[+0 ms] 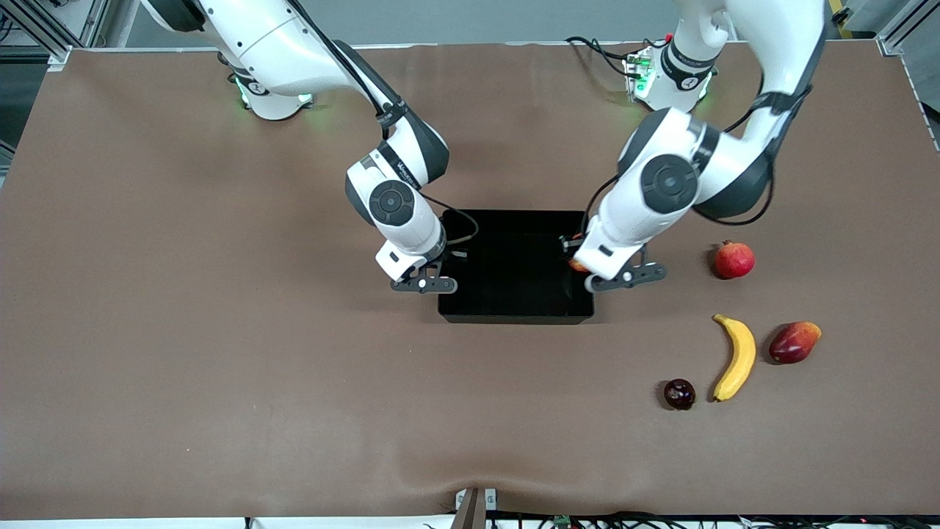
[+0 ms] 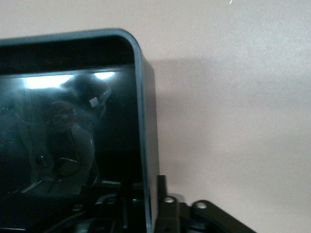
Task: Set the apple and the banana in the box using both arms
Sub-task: 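Open the left gripper over the box while the right gripper releases it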
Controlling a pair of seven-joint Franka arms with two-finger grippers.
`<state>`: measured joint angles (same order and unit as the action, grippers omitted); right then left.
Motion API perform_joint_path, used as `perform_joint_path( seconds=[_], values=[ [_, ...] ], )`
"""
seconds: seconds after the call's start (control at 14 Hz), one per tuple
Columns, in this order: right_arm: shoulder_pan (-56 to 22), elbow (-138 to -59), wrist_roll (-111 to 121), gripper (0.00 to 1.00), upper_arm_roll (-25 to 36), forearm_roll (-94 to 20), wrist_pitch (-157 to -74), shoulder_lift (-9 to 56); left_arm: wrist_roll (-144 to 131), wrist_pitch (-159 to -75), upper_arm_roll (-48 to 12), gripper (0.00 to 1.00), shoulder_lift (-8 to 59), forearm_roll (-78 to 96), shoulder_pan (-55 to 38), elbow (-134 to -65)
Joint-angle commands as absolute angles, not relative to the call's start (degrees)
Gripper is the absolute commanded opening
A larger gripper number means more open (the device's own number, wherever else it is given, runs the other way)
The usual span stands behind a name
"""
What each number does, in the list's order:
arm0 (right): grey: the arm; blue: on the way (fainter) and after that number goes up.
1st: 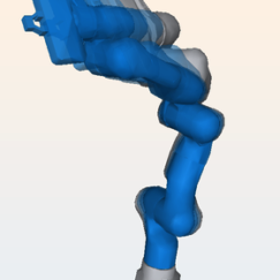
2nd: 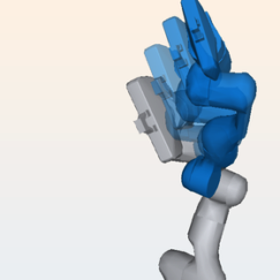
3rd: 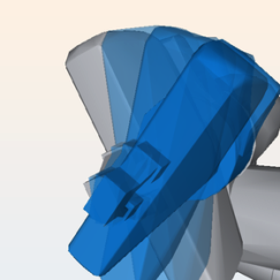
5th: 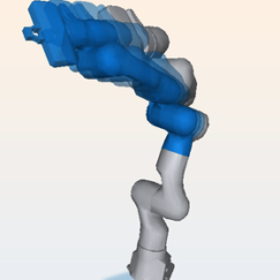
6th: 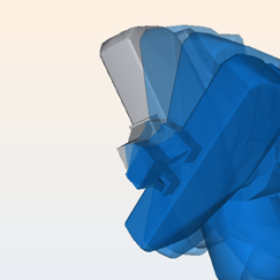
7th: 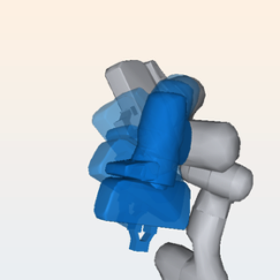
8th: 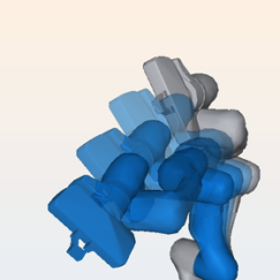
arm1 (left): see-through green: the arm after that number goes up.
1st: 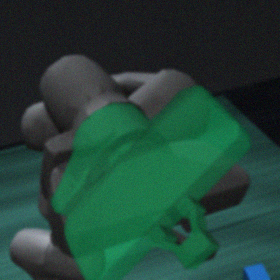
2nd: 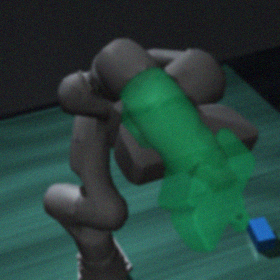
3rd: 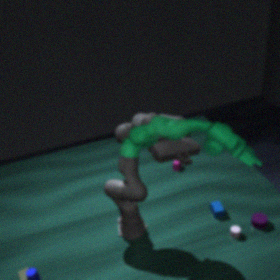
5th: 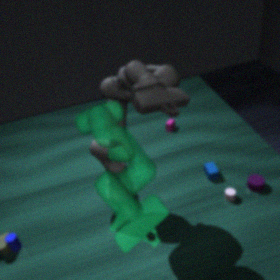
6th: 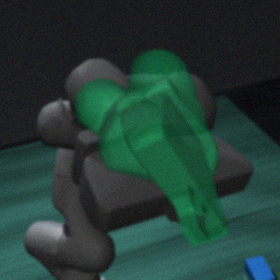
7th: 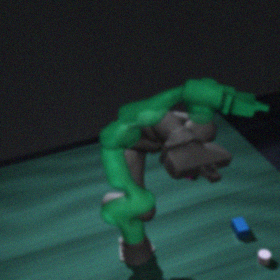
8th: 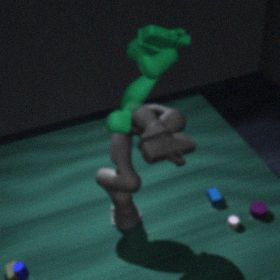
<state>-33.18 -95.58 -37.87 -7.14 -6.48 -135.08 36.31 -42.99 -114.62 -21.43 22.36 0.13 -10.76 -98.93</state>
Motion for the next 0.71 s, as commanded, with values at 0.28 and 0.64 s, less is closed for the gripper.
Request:
perform_joint_path(
  seconds=[0.28, 0.64],
  values=[
    [-31.5, -93.7, -38.3, 1.0, -6.8, -5.3, -134.6, 35.2, -51.3, -116.8, -21.1, 0.06, 28.6, -0.7, -14.3, -96.3],
    [-25.2, -94.0, -36.9, 1.0, -6.9, -5.1, -131.1, 30.2, -58.7, -116.9, -21.1, 0.07, 31.1, -4.1, -16.1, -97.6]
  ],
)
